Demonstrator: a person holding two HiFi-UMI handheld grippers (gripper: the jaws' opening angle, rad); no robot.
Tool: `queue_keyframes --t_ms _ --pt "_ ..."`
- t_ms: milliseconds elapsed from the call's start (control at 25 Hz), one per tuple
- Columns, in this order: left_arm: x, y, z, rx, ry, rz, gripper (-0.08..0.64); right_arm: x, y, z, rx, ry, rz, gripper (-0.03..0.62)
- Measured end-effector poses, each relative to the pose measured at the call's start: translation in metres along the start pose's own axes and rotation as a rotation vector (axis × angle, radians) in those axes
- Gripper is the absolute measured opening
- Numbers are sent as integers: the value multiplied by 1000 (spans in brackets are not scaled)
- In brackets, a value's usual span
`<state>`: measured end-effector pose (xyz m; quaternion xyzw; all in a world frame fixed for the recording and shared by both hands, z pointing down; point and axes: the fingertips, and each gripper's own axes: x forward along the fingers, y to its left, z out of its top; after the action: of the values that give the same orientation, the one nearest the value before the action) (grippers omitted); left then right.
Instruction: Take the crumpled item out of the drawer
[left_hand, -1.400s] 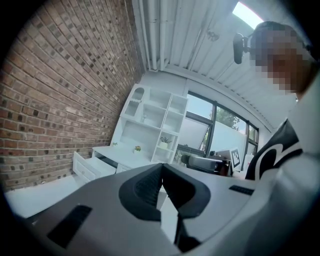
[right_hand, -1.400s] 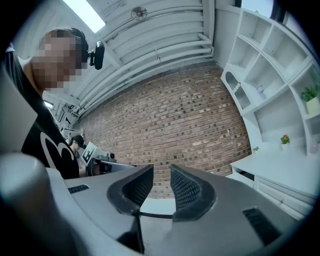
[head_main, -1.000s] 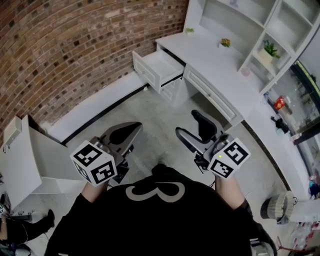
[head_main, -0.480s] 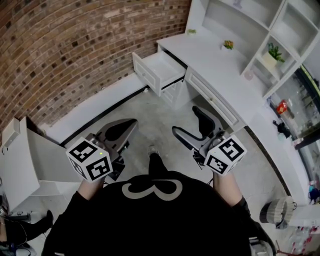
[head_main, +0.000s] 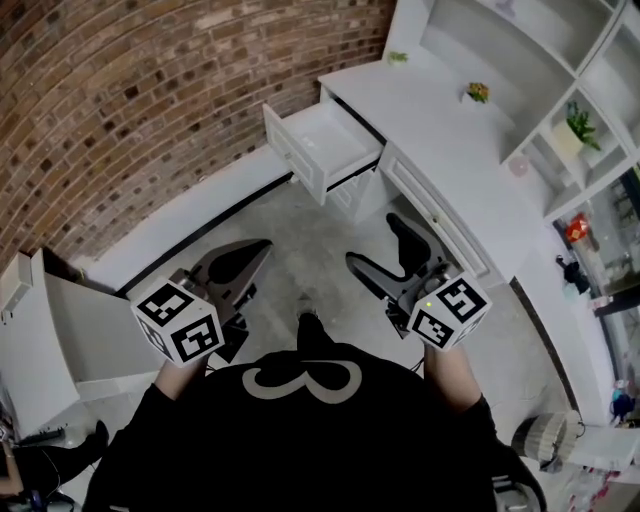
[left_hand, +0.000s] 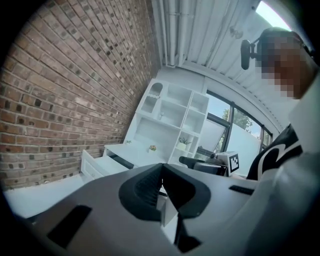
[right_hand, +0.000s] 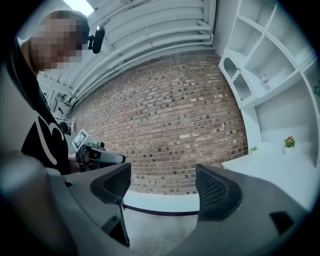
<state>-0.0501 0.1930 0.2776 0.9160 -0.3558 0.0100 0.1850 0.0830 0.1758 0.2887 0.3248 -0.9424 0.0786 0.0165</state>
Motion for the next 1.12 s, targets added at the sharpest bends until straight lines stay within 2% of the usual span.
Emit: queue_keyframes --t_ms 360,600,840,1120 --pt "102 98 23 -65 47 29 3 81 -112 -13 77 68 14 391" --pt "152 151 30 -97 83 56 3 128 -168 -19 112 107 42 390" --pt "176 186 33 -110 80 84 3 164 -196 -26 120 133 77 388" --pt "177 202 35 -108 65 106 3 176 -205 -30 135 152 93 379"
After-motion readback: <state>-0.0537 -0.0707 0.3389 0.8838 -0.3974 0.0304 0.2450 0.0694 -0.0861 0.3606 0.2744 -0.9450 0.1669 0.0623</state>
